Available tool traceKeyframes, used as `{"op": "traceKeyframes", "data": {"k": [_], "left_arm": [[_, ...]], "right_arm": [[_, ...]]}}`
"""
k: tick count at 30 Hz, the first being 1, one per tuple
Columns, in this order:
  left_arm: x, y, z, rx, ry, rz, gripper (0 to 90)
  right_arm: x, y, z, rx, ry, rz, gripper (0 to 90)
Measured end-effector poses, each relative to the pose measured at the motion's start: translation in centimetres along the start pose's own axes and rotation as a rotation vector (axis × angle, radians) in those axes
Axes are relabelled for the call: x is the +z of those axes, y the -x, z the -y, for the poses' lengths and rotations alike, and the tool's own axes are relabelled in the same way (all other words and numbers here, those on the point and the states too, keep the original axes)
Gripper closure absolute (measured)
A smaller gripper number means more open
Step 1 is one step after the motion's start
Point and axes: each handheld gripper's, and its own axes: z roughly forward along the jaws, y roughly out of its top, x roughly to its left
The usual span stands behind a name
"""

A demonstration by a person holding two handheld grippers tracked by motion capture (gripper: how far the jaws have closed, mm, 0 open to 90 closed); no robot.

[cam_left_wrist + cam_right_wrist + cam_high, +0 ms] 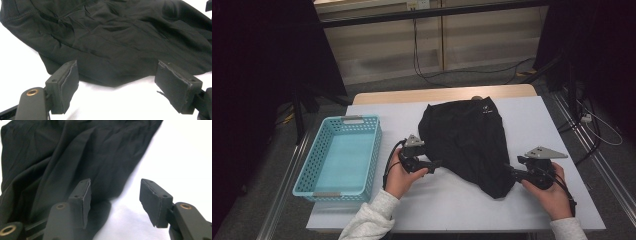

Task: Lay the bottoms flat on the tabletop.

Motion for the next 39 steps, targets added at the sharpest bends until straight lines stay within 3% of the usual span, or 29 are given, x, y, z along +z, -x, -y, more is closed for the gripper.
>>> {"op": "traceKeyframes", "data": {"k": [7,11,13,15,18,21,26,30,36,39], "left_arm": [[-0.1,0.0,0.1,0.002,0.01,-0.003,19.9],[-0.3,-0.2,0.4,0.004,0.0,-0.01,20.1],[-0.3,-0.1,0.6,-0.002,-0.003,-0.012,20.2],[-0.3,-0.1,0.7,0.008,-0.01,-0.015,20.2],[-0.2,0.1,0.8,0.011,-0.01,-0.012,20.2],[-0.2,0.1,0.8,0.014,-0.008,-0.015,20.2],[-0.3,0.1,0.6,0.012,-0.004,-0.009,20.3],[-0.2,0.0,0.8,0.003,-0.005,-0.008,20.6],[-0.2,-0.3,0.9,-0.003,-0.001,-0.014,21.3],[-0.3,-0.3,0.8,-0.007,0.003,-0.012,21.3]], "right_arm": [[0.4,0.1,0.0,0.021,-0.042,-0.002,56.8],[0.9,0.1,0.0,-0.002,-0.076,-0.01,59.6],[1.5,-0.2,0.1,0.01,-0.093,-0.031,60.0],[1.9,-0.5,0.2,-0.004,-0.081,-0.007,69.2],[2.1,-0.9,-0.2,-0.029,-0.072,-0.007,83.1],[2.6,-0.9,-0.6,-0.028,-0.048,-0.029,89.9],[3.0,-1.3,-1.9,-0.045,-0.001,-0.034,90.0],[2.4,-0.5,-2.3,-0.019,0.039,-0.016,90.0],[1.8,0.2,-1.5,-0.003,0.016,-0.018,89.2],[1.6,0.3,-1.2,0.002,0.009,-0.008,81.3]]}}
